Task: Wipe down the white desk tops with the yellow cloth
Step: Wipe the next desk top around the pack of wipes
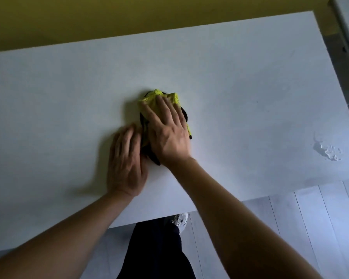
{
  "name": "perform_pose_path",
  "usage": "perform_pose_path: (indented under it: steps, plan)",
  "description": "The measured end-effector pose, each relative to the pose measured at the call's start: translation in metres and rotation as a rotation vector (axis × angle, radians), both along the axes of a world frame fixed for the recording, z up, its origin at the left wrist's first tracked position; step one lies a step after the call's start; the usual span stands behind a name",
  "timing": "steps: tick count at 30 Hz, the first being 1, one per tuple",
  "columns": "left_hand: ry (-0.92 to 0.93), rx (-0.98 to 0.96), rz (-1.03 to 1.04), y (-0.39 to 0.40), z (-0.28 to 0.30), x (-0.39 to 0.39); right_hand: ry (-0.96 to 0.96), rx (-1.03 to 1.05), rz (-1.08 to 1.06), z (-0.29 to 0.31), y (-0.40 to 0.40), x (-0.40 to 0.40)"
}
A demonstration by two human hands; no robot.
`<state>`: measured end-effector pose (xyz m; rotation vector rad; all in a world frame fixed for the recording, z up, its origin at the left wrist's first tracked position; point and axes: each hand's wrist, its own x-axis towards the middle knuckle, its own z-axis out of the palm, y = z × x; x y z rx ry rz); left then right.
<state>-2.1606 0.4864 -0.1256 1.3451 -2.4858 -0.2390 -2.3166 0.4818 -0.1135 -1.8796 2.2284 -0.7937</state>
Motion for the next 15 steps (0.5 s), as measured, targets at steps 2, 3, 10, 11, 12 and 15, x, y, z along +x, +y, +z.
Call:
perform_pose_path:
  steps: [2, 3, 10, 11, 12, 15]
  plan:
    - [0.015, 0.022, -0.003, -0.001, 0.002, 0.001, 0.016, 0.0, 0.043, -0.002, 0.001, -0.019]
    - [0.022, 0.039, -0.006, -0.001, 0.004, 0.001, 0.007, -0.008, 0.018, -0.004, 0.005, -0.036]
    - [-0.006, 0.057, 0.001, 0.002, 0.008, -0.004, -0.039, 0.08, -0.627, -0.003, 0.022, -0.181]
    - [-0.012, 0.057, 0.001, 0.001, 0.008, -0.004, -0.051, 0.09, -0.711, -0.002, 0.018, -0.181]
    - [-0.016, 0.057, 0.005, 0.0, 0.008, -0.004, -0.052, 0.092, -0.763, -0.002, 0.012, -0.175]
    - [-0.01, 0.063, 0.026, 0.002, 0.01, -0.004, -0.006, 0.075, -0.562, -0.002, -0.01, -0.132]
